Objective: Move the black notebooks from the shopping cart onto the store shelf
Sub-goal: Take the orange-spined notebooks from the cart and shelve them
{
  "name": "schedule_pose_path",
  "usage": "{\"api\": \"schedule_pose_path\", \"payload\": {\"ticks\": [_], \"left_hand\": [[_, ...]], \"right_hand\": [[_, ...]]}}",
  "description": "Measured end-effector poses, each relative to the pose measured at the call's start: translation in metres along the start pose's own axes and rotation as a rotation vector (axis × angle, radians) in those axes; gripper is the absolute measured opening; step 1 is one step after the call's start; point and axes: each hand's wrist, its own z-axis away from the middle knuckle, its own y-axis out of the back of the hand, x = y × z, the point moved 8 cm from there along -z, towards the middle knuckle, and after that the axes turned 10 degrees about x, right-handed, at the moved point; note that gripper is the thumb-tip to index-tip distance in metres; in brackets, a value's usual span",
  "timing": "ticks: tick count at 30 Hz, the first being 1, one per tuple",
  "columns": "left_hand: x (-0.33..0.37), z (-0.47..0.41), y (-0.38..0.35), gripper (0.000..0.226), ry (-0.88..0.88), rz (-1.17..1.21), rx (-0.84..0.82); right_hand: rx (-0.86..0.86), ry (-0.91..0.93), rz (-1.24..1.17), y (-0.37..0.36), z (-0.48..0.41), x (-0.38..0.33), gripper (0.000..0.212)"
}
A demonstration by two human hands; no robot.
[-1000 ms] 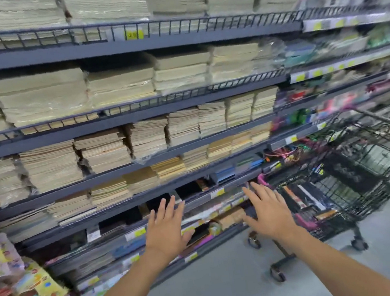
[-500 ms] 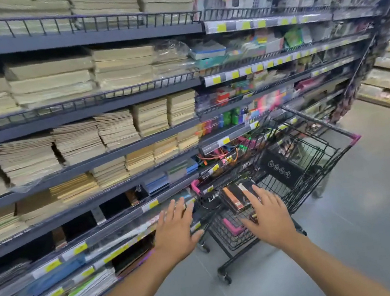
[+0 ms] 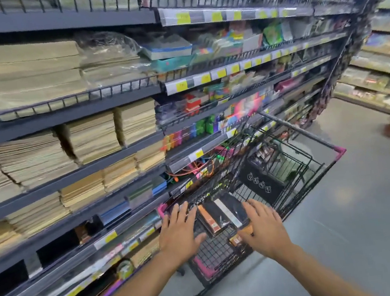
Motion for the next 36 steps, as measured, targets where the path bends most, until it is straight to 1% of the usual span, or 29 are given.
{"api": "schedule_pose_path", "payload": {"ticks": [8, 11, 13, 16, 18, 20, 24, 26, 30, 31, 32, 33, 35, 36], "left_hand": [[-0.004, -0.112, -0.032, 0.09, 0.089, 0.084, -0.096], [-0.006, -0.142, -0.046, 0.089, 0.133, 0.085, -0.108], [-0.009, -0.159, -0.059, 0.088, 0.174, 0.097, -0.125], [-0.011, -0.18, -0.082, 0.086, 0.258, 0.13, -0.147], [-0.009, -0.192, -0.098, 0.085, 0.321, 0.139, -0.164], [-0.007, -0.201, -0.12, 0.083, 0.42, 0.159, -0.2], [-0.008, -0.209, -0.165, 0.072, 0.655, 0.249, -0.237], [-0.008, -0.213, -0.189, 0.069, 0.756, 0.282, -0.273], [-0.007, -0.23, -0.232, 0.052, 0.849, 0.398, -0.319], [-0.008, -0.233, -0.245, 0.053, 0.88, 0.432, -0.327], [-0.009, -0.236, -0.259, 0.059, 0.911, 0.47, -0.343], [-0.012, -0.238, -0.274, 0.071, 0.952, 0.521, -0.345], [-0.02, -0.242, -0.304, 0.107, 1.018, 0.587, -0.303], [-0.025, -0.241, -0.327, 0.111, 1.055, 0.601, -0.311]], "right_hand": [[-0.057, -0.012, -0.006, -0.03, -0.113, 0.042, 0.084], [-0.064, 0.022, -0.019, -0.045, -0.148, 0.055, 0.091], [-0.1, 0.029, -0.031, -0.06, -0.173, 0.067, 0.093], [-0.175, 0.08, -0.053, -0.096, -0.209, 0.084, 0.091], [-0.24, 0.126, -0.076, -0.123, -0.232, 0.094, 0.093], [-0.319, 0.14, -0.116, -0.152, -0.254, 0.107, 0.089], [-0.415, 0.076, -0.245, -0.205, -0.289, 0.135, 0.093], [-0.458, 0.048, -0.268, -0.231, -0.299, 0.149, 0.094], [-0.537, 0.055, -0.292, -0.274, -0.314, 0.163, 0.09], [-0.553, 0.072, -0.293, -0.285, -0.314, 0.165, 0.088], [-0.568, 0.089, -0.298, -0.294, -0.316, 0.165, 0.088], [-0.585, 0.094, -0.295, -0.304, -0.316, 0.167, 0.088], [-0.623, 0.12, -0.292, -0.321, -0.312, 0.169, 0.087], [-0.639, 0.132, -0.296, -0.33, -0.309, 0.17, 0.086]]}}
